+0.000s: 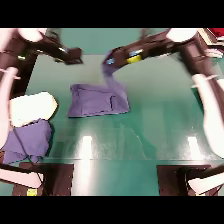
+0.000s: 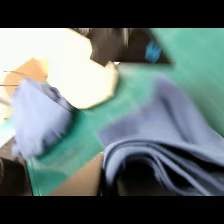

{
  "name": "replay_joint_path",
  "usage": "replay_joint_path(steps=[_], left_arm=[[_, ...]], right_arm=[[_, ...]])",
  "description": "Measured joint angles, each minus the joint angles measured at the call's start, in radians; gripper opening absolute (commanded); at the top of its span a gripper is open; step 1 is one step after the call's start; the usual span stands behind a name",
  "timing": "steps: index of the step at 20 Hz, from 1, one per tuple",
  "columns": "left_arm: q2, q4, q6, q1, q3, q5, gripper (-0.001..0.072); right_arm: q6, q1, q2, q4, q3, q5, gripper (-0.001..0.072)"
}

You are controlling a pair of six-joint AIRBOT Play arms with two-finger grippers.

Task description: Fold the shirts.

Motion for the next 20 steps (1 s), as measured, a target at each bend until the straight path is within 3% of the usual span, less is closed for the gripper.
replay_joint_path(steps=[1,2,7,11,14,15,17,20], left_arm=[[0.036,0.007,0.001,0.04,0.001,-0.01,0.0026],[0.067,0.012,0.001,0.074,0.002,-0.015,0.0026],[0.171,0.024,0.011,0.188,0.004,-0.047,0.0026],[0.19,0.031,0.031,0.212,0.003,-0.082,0.0026],[0.193,0.03,0.035,0.216,-0.008,-0.094,0.0026],[0.193,0.028,0.037,0.216,-0.016,-0.097,0.0026],[0.193,0.019,0.037,0.216,-0.043,-0.1,0.0026],[0.193,0.006,0.038,0.219,-0.093,-0.099,0.0026]], right_arm=[[-0.033,0.048,-0.054,0.029,0.032,-0.036,0.0489],[-0.063,0.095,-0.111,0.048,0.07,-0.064,0.0527],[-0.117,0.151,-0.204,0.088,0.054,-0.188,0.0498],[-0.082,0.007,-0.119,0.073,-0.112,-0.148,0.0497],[-0.014,-0.135,-0.039,-0.027,-0.272,-0.093,0.0499],[0.011,-0.179,-0.016,-0.06,-0.33,-0.074,0.0515],[0.047,-0.254,0.018,-0.095,-0.432,-0.047,0.0634],[0.079,-0.33,0.042,-0.128,-0.567,-0.022,0.0635]])
